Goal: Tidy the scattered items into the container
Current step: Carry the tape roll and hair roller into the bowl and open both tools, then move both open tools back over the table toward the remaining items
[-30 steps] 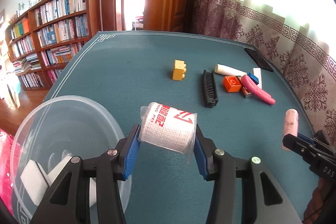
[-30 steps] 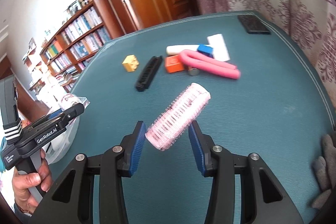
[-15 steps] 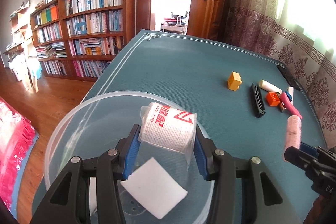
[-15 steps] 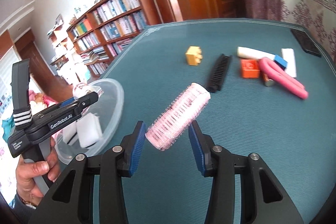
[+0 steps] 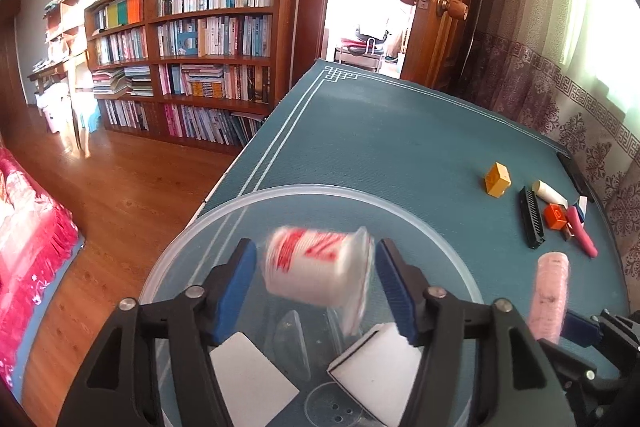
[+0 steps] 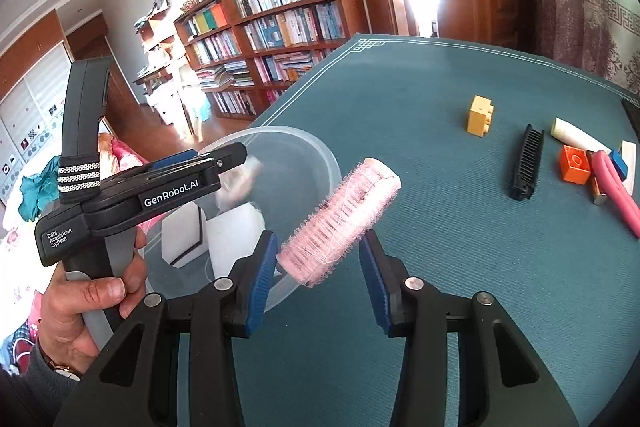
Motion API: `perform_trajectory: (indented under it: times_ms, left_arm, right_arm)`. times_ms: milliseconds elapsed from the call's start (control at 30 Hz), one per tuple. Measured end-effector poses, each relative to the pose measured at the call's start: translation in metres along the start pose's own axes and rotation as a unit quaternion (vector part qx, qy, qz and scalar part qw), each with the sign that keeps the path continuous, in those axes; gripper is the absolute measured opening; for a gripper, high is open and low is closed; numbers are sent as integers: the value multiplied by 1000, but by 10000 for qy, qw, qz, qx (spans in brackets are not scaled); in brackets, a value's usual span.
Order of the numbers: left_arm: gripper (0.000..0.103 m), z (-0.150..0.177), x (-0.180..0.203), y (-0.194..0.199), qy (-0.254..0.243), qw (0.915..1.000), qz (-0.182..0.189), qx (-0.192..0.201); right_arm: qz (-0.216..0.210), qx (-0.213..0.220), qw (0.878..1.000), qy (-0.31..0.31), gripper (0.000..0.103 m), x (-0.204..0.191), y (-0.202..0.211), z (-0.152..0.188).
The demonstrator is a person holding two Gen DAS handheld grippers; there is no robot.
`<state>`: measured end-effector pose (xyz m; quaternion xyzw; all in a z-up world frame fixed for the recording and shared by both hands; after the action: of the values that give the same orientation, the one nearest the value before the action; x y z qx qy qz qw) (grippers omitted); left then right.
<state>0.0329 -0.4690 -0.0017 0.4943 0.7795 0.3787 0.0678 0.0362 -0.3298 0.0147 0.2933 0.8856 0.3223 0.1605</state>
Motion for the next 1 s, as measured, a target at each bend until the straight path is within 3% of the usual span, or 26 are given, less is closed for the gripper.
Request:
perform_trajectory:
  times_ms: [67,500,600,667,1000]
  left_arm:
    - [81,-1,-3,0,47,10000,13,33]
    - [82,-2,-34,7,382,9991,-152,73]
    - [83,1,-39,8,439,9989,-176,42]
    - [83,3,-39,7,461,9988,-185,16]
    - [83,7,-32,7,427,9989,-180,-46]
  right_arm:
    - [-1,-22,9999,100,46,-5,-5,-2]
    - [329,-113,9941,1026,48,-20,-38,-13]
    - [312,-43,9929,1146,64,-20,-36,-15]
    - [297,20,9930,1146,69,-19,-33,-15]
    - [163,-163,9994,271,69,16,-28,1]
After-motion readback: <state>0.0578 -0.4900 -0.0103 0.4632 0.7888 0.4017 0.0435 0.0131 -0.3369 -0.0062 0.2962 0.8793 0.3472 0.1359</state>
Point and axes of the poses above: each gripper's, at about its wrist camera, not at the fingertips, and y roughly against the way its jaws point, x to its right, z to its underside, the point moved 7 cm from there along -y, roughly the way its jaws point, and after that the axes turned 12 degrees about y, right-handed, at the moved point
